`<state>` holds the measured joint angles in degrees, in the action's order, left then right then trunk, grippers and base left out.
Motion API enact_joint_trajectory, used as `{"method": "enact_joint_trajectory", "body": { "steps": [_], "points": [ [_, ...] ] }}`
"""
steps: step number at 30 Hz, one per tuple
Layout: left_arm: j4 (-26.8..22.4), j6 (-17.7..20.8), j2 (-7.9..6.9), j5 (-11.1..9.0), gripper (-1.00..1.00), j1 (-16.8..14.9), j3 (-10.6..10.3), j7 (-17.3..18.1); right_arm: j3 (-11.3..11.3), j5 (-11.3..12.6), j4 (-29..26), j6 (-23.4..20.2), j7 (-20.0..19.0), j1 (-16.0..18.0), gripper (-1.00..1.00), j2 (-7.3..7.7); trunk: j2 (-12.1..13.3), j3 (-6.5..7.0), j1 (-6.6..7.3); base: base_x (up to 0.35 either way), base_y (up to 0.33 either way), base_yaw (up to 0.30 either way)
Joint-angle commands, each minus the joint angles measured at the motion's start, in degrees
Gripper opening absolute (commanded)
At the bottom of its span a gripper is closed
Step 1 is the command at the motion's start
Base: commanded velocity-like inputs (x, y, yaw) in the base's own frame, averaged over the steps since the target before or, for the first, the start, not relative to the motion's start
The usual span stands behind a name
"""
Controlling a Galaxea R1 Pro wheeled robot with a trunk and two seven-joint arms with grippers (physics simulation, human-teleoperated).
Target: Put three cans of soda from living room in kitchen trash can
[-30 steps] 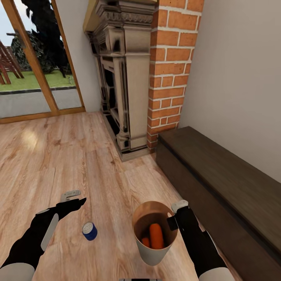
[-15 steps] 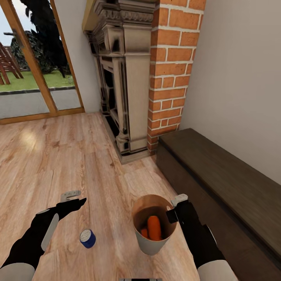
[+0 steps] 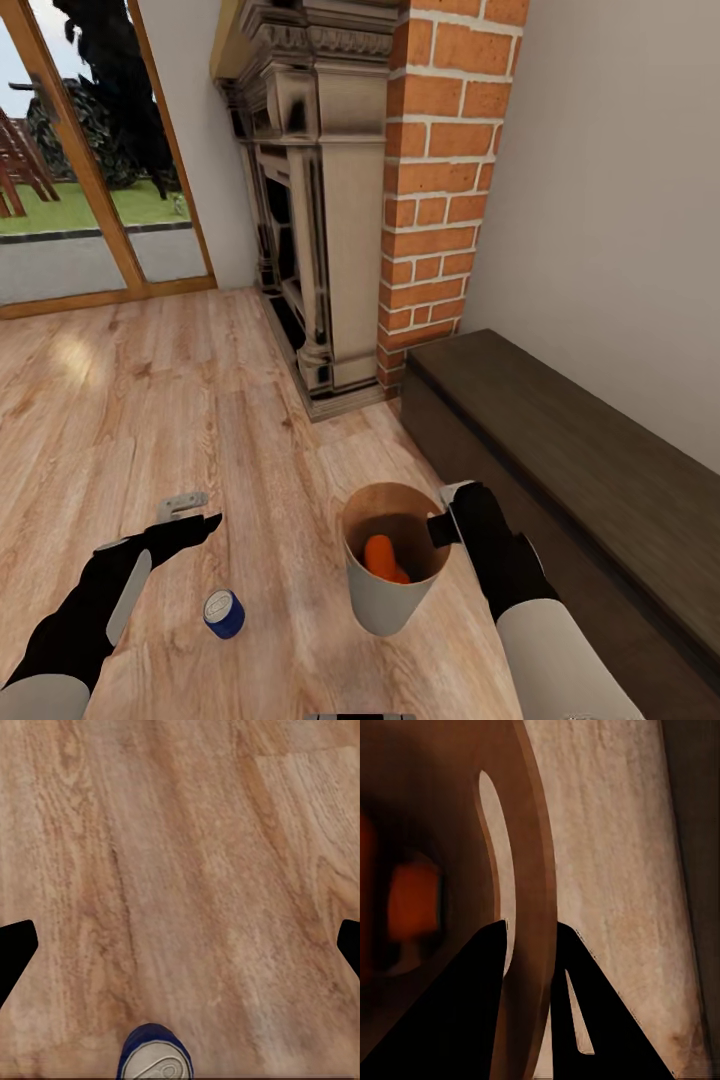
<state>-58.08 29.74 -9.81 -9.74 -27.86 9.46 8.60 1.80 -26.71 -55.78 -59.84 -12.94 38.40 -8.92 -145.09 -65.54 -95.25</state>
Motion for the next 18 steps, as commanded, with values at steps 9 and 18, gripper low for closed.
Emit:
{"method": "enact_joint_trajectory", "body": {
  "steps": [9,18],
  "points": [
    [0.58,-0.61,-0.03,-0.45,1.0,0.3,0.03,0.39,0.33,2.06,0.79,-0.16,-0.33,0.26,-1.0,0.03,0.0,0.01,0.01,0.0,0.0,0.0],
    [0.91,-0.79,-0.03,-0.5,1.0,0.43,0.01,0.6,0.1,1.81,0.84,-0.16,-0.25,0.27,-1.0,0.05,-0.09,-1.32,-0.15,0.0,0.0,0.0]
  ]
}}
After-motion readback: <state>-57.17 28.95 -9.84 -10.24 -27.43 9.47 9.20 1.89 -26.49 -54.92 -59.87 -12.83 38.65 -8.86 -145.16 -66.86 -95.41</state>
